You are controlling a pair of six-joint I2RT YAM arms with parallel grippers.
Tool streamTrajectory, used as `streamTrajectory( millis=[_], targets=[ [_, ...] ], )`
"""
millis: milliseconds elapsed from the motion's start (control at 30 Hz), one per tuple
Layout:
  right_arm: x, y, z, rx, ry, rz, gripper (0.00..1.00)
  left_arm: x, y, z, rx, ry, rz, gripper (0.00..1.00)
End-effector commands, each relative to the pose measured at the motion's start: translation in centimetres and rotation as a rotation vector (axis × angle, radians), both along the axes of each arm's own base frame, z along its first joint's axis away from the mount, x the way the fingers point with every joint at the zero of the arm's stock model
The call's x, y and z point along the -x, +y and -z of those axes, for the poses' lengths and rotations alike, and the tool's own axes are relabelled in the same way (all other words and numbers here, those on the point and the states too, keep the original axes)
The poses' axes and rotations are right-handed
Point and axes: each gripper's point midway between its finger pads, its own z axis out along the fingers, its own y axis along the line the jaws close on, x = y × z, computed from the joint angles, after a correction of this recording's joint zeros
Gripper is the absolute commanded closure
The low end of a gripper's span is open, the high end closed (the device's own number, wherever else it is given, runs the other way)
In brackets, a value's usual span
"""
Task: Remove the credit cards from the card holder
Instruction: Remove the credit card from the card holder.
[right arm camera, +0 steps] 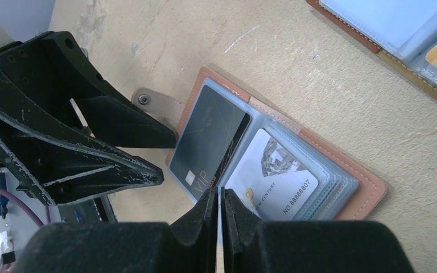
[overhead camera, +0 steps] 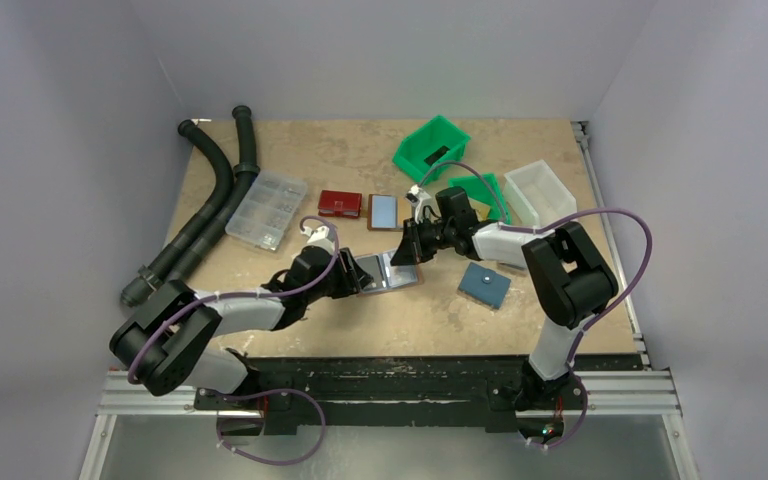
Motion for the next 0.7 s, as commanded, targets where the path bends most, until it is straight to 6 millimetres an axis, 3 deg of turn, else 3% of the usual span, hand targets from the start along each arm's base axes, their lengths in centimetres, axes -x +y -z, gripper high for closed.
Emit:
streamTrajectory(
  millis=[0, 667],
  targets=[
    [-0.97, 0.55, -0.68, -0.002, -0.024, 0.004, 0.87, -1.32, -0.94, -1.66, 0.031, -0.04, -0.009, 0.53],
    [-0.83, 0.66, -0.61, 0.001, -0.022, 0.0, 0.87, -1.78, -0.52, -0.87, 0.002, 0.029, -0.07, 0.5]
  ],
)
